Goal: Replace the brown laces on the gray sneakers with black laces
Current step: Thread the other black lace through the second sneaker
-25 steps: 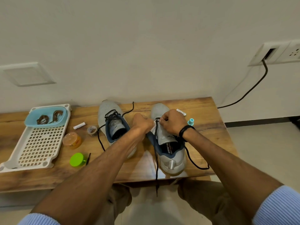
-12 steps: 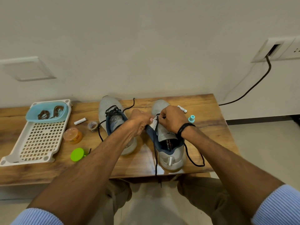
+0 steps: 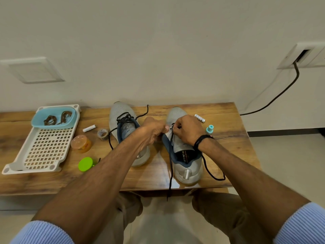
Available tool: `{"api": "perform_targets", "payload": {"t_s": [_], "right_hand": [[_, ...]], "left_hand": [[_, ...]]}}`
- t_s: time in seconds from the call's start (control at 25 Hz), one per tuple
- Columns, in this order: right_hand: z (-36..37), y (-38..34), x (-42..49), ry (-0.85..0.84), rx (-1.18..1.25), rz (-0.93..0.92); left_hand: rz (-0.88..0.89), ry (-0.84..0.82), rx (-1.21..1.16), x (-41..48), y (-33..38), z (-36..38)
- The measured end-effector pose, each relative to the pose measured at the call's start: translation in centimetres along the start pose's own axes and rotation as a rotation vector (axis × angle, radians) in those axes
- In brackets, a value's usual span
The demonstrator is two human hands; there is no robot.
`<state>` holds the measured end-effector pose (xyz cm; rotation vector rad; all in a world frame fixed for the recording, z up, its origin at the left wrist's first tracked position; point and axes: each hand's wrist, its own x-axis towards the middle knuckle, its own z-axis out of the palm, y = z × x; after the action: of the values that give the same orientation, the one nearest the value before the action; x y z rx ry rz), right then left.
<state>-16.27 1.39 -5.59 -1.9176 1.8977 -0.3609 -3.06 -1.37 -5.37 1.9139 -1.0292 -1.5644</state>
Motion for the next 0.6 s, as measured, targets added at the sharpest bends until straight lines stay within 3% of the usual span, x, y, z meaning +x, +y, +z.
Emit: {"api": "perform_targets", "payload": {"t_s": [0.2,0.6], "right_hand": [[0.2,0.2,0.0,-0.001,0.023,0.012],[1.2,1.1,0.3,-0.032,0.428,0.237]], "left_hand": [[0.022,-0.008,0.03,-0.1,0.0,0.2],[0.066,0.048,0.075,0.6,-1.0,0.6]]}}
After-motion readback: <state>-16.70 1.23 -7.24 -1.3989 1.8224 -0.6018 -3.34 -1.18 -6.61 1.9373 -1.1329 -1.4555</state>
